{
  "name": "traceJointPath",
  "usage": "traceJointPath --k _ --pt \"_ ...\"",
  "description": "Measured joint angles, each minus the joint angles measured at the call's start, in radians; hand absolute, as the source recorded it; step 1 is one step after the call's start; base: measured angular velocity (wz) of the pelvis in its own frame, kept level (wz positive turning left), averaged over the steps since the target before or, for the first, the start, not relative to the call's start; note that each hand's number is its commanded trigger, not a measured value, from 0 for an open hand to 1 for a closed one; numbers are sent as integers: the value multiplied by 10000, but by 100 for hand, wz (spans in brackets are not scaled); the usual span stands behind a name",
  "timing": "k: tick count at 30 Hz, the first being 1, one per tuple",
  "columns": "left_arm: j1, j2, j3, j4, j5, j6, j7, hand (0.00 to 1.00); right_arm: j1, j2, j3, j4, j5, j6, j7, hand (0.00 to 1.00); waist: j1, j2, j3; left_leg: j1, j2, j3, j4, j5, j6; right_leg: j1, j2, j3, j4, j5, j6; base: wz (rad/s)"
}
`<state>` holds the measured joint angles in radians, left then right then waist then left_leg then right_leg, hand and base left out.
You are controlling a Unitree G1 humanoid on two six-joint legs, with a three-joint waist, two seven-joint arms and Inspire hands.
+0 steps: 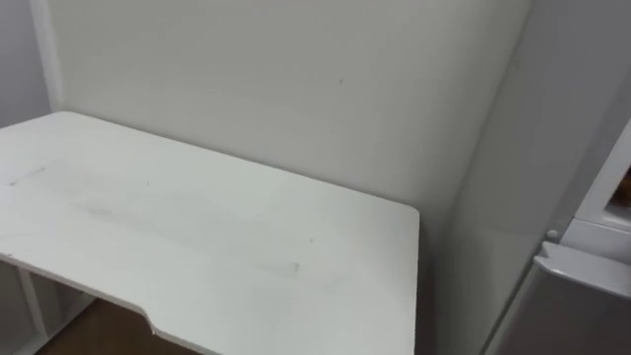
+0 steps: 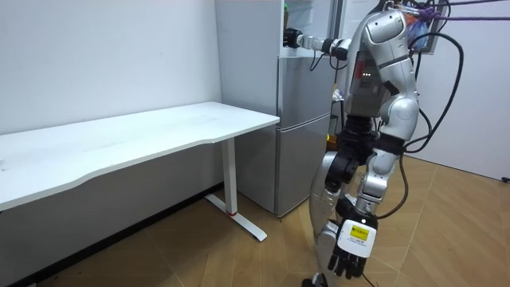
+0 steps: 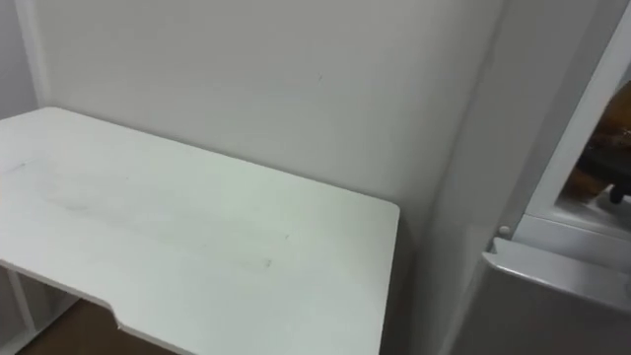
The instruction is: Put the bottle in the upper fridge
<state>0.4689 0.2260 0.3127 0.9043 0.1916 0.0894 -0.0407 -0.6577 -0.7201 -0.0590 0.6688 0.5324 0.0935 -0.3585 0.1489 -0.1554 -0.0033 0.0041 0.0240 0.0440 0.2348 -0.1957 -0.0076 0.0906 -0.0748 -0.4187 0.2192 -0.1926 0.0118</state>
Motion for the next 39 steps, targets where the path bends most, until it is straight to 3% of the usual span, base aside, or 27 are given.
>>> traceJointPath --k 6,12,13,14,16,25,31,39 --pt "-2 227 -164 -68 -22 74 -193 0 -330 -50 192 991 3 -283 73 100 260 18 17 -54 4 -85 114 0 -18 38 9 -69 -7 2 -4 3" --pt "-5 337 -233 -206 -30 153 -130 0 -572 -343 595 1510 0 -557 -1 100 343 67 26 -451 40 -212 377 -4 -45 -167 55 -198 -13 51 -83 4" --pt "-6 365 -233 -211 -32 158 -113 0 -572 -366 595 1534 -4 -587 -41 69 355 67 26 -514 52 -233 408 -2 -52 -197 68 -235 -17 61 -99 9" --pt "-5 375 -234 -208 -30 190 -103 0 -572 -374 603 1546 -39 -610 -97 29 379 73 30 -541 54 -250 417 2 -58 -209 75 -246 -27 67 -109 5" --pt "-3 378 -236 -206 -30 219 -102 0 -572 -374 641 1610 -138 -671 -168 0 423 82 31 -544 54 -270 413 6 -64 -208 78 -258 -26 70 -113 3" --pt "-9 403 -249 -247 -31 222 -75 0 -514 -386 766 1836 -306 -949 -401 0 470 88 36 -806 127 -315 693 -49 -81 -289 127 -382 -24 86 -128 3" --pt "-124 463 -638 -260 -189 163 -74 0 -412 -382 868 1831 -643 -1271 -194 0 489 157 82 -689 171 -298 678 -56 -114 -211 180 -296 -46 109 -158 -2" --pt "-111 509 -754 -258 -791 143 -104 0 -373 -405 891 1808 -608 -1278 504 0 473 128 70 -414 169 -124 495 -52 -116 -39 210 -48 -223 106 -166 -6"
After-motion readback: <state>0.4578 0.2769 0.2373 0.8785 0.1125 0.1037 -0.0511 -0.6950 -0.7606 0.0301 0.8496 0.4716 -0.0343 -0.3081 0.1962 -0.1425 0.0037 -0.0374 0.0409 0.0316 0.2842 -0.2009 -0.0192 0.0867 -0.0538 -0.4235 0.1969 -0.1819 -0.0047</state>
